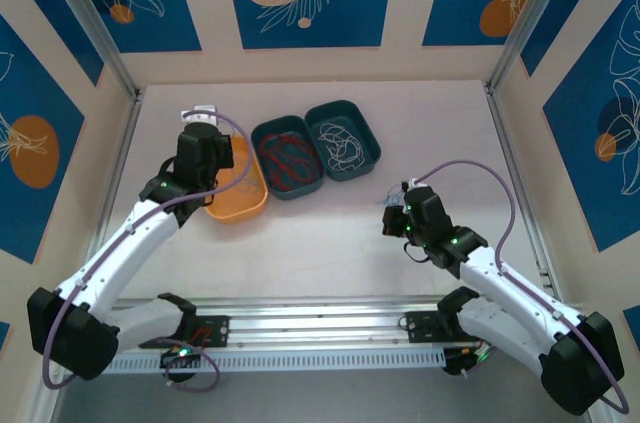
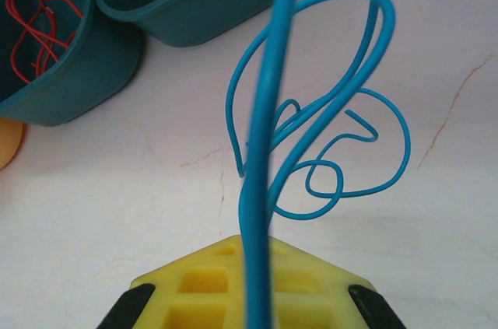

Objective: Untangle the cables

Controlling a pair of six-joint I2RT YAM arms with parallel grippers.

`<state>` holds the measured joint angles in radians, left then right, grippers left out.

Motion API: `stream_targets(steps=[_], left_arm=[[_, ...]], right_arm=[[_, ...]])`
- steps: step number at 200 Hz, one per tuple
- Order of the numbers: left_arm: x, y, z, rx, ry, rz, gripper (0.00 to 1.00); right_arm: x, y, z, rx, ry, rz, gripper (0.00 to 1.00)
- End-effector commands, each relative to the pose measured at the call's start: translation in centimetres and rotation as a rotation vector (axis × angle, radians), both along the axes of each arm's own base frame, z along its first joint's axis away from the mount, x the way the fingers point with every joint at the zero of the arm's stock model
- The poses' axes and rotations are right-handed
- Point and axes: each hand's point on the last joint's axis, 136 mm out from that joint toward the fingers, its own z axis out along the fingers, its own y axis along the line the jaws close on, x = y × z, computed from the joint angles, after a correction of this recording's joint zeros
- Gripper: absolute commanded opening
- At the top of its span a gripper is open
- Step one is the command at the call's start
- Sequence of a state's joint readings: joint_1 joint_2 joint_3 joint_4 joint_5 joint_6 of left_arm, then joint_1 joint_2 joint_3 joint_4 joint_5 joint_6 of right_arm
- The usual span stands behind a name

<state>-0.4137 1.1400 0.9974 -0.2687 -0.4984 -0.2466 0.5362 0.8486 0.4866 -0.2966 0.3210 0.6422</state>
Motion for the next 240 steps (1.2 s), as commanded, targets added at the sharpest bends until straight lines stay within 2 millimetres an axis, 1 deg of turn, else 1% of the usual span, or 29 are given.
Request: stream_targets(steps=[1,42,76,91,110,118,125,133,148,158,168,177,192,204,217,240], left_arm=[[0.3,0.8,-1.5,-0.031,0.066,0.03,0.0],[1.3,1.4,-6.0,-0.033,0.194,0.056,0.0],[2.2,1.3,-8.4,-0.013,0.257,0.056,0.0],[2.7,1.1,-9.4,-0.009,0.29,0.045,0.06],[3.1,1.0,-10.7,0.008,0.339,0.049,0.2],[3.2,0.8,-11.1,0.008,0.355,0.045,0.22],[3.3,0.6,-11.5,0.006,0.367,0.037,0.26],[3.4,0.3,-11.7,-0.001,0.373,0.027,0.3],[3.6,-0.1,-11.9,-0.009,0.384,0.012,0.32],[3.6,-0.1,-12.1,-0.011,0.391,0.012,0.35],[3.5,-0.2,-11.9,-0.017,0.39,0.007,0.36],[3.5,-0.5,-11.6,-0.031,0.385,-0.003,0.41],[3.2,-1.1,-11.1,-0.069,0.378,-0.033,0.47],[2.9,-2.1,-10.6,-0.119,0.373,-0.076,0.54],[2.3,-3.6,-10.1,-0.193,0.366,-0.147,0.6],[0.9,-6.6,-8.9,-0.344,0.336,-0.28,0.65]], right_arm=[[0.6,0.4,1.6,0.025,-0.013,-0.001,0.0],[0.8,0.9,2.1,0.03,-0.006,0.015,0.0],[1.0,1.3,2.6,0.04,-0.001,0.026,0.0],[1.0,1.5,3.0,0.042,0.006,0.031,0.0],[1.1,1.6,3.4,0.042,0.016,0.032,0.0],[1.2,1.6,3.6,0.041,0.02,0.031,0.0],[1.2,1.6,3.6,0.04,0.024,0.03,0.0],[1.2,1.7,3.9,0.042,0.024,0.03,0.0],[1.2,1.8,4.1,0.044,0.029,0.034,0.0],[1.3,1.9,4.4,0.049,0.03,0.033,0.0],[1.3,2.0,4.5,0.054,0.033,0.036,0.0],[1.3,2.2,4.7,0.064,0.036,0.042,0.0],[1.3,2.5,5.1,0.081,0.038,0.054,0.0],[1.4,2.6,5.4,0.089,0.039,0.06,0.0],[1.4,2.8,5.6,0.102,0.043,0.066,0.0],[1.4,3.3,6.2,0.162,0.057,0.093,0.0]])
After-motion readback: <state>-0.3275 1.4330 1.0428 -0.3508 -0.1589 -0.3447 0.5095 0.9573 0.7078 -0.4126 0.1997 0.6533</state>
